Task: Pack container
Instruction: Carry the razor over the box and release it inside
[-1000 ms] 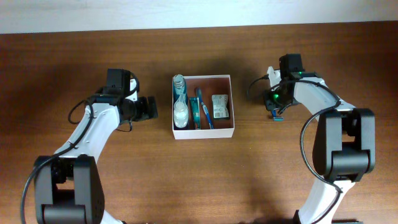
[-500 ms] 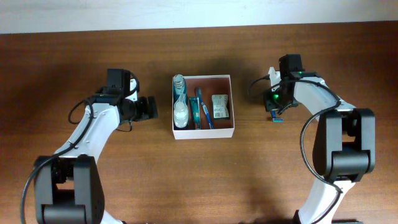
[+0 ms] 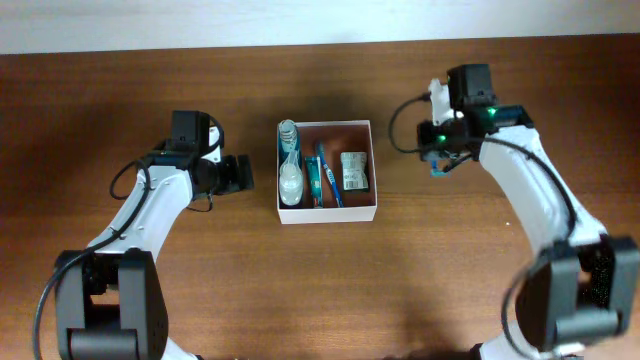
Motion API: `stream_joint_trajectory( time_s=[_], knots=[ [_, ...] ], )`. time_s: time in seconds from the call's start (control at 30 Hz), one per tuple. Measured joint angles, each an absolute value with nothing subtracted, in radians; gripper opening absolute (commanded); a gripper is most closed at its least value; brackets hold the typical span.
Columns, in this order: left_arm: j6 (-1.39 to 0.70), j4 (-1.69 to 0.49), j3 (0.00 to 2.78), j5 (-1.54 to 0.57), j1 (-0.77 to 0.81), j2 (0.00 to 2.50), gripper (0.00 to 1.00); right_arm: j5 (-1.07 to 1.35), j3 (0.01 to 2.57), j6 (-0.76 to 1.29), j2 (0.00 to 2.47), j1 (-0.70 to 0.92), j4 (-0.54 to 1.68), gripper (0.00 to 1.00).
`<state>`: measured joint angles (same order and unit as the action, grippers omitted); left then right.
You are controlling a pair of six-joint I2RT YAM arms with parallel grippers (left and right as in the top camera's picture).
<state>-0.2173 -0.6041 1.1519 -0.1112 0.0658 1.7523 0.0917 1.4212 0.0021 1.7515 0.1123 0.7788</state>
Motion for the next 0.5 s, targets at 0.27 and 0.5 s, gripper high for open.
stream_joint_trajectory(
  time_s=[0.27,0.5],
  knots=[
    [-0.217,-0.604,1.152,-0.111,0.066,1.752,0.99,0.095,1.434,0.215,1.651,0.283,0.741,0.04],
    [-0.217,-0.604,1.152,-0.111,0.066,1.752,0.99,0.074,1.434,0.312,1.691,0.435,0.661,0.04]
  ],
)
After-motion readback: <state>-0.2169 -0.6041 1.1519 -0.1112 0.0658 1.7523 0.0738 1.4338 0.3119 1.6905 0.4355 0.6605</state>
